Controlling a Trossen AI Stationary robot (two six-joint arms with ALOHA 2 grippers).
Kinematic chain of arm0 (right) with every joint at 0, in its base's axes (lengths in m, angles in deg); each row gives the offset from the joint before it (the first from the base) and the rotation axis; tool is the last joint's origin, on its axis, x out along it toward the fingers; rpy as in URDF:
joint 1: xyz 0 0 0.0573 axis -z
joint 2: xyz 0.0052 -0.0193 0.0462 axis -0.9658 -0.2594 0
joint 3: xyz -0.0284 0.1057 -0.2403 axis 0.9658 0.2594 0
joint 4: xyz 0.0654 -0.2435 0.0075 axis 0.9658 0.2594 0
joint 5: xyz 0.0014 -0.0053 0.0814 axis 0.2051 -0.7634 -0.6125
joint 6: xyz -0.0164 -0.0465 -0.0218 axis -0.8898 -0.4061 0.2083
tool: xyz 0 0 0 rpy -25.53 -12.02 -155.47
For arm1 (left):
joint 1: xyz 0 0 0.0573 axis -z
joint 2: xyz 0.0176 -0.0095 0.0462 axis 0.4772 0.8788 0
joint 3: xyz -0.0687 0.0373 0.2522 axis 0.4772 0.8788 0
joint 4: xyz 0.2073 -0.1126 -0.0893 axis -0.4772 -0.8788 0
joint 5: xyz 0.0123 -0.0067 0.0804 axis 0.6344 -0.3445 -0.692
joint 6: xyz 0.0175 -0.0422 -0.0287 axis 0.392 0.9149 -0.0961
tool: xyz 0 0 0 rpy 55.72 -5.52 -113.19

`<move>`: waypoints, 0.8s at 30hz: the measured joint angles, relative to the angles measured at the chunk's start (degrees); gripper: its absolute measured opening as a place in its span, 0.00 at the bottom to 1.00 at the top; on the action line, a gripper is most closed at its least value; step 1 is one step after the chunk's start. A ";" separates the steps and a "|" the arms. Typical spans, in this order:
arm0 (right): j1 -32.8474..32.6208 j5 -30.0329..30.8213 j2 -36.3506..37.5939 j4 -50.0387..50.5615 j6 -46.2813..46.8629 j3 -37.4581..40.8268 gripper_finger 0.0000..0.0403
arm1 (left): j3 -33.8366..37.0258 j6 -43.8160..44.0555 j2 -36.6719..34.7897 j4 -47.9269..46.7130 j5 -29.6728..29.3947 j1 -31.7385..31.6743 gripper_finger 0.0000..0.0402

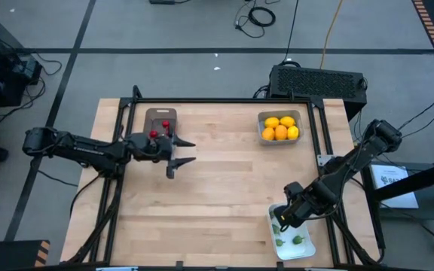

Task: Sort produce into baskets
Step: Return to Home Position

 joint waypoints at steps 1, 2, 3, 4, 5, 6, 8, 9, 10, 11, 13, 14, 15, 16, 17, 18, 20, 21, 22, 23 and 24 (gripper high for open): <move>0.00 1.30 0.03 0.25 -0.84 0.00 0.51 | 0.00 0.21 0.00 0.70 0.00 0.40 0.59; 0.02 2.33 0.11 0.35 -1.84 0.00 0.51 | 0.00 0.90 0.00 1.42 0.02 0.75 0.59; 0.00 3.29 0.31 0.44 -2.86 0.00 0.50 | 0.00 1.74 0.00 2.22 0.07 1.12 0.59; 0.00 4.48 0.44 0.46 -3.93 0.00 0.50 | 0.00 2.94 0.00 3.10 0.08 1.48 0.59; -0.02 6.13 0.52 0.49 -4.89 0.00 0.50 | 0.00 4.22 0.00 3.74 0.14 1.83 0.59; -0.03 8.26 0.51 0.70 -6.04 0.00 0.49 | -0.08 5.41 0.00 3.84 0.36 2.13 0.59; -0.07 12.48 0.48 1.67 -9.14 0.00 0.49 | -0.42 7.20 0.00 3.72 1.22 2.79 0.59; -0.04 14.59 0.48 2.46 -10.71 0.00 0.48 | -0.44 7.74 0.00 3.74 1.55 3.19 0.59; -0.04 16.76 0.48 3.53 -12.38 0.00 0.48 | -0.45 8.53 0.00 3.57 1.69 3.58 0.59; 0.00 19.03 0.48 4.69 -14.34 0.00 0.47 | -0.48 9.10 0.08 3.07 1.76 3.90 0.59; 0.23 23.74 0.48 7.48 -18.86 0.00 0.47 | -0.48 10.87 0.69 2.58 1.59 4.35 0.59; 0.29 25.91 0.48 9.04 -21.29 0.00 0.46 | -0.48 12.11 0.87 2.49 0.81 4.43 0.59; 0.31 28.16 0.48 10.68 -23.44 0.00 0.46 | -0.48 13.71 1.02 3.20 -0.46 4.44 0.59; 0.31 30.66 0.48 12.16 -25.32 0.00 0.45 | -0.50 15.58 1.15 4.17 -2.36 4.42 0.59; 0.30 33.03 0.48 13.28 -26.96 0.00 0.45 | -0.50 17.73 1.26 5.09 -4.65 4.39 0.59; 0.18 35.05 0.48 14.07 -28.80 0.00 0.44 | -0.50 19.76 1.31 5.72 -6.99 4.32 0.59; -0.55 38.50 0.48 14.32 -33.15 0.00 0.43 | -0.50 23.00 1.36 6.78 -10.04 4.12 0.59; -1.21 40.13 0.48 14.31 -35.73 0.00 0.42 | -0.50 24.32 1.36 7.50 -10.94 3.99 0.59; -1.96 41.69 0.48 14.37 -38.35 0.01 0.42 | -0.50 25.80 1.36 8.32 -11.37 3.85 0.59; -2.75 43.15 0.48 14.45 -40.88 0.01 0.41 | -0.50 27.36 1.36 9.05 -11.46 3.79 0.59; -3.54 44.29 0.48 14.63 -43.08 0.02 0.41 | -0.51 28.73 1.35 9.71 -11.48 3.79 0.59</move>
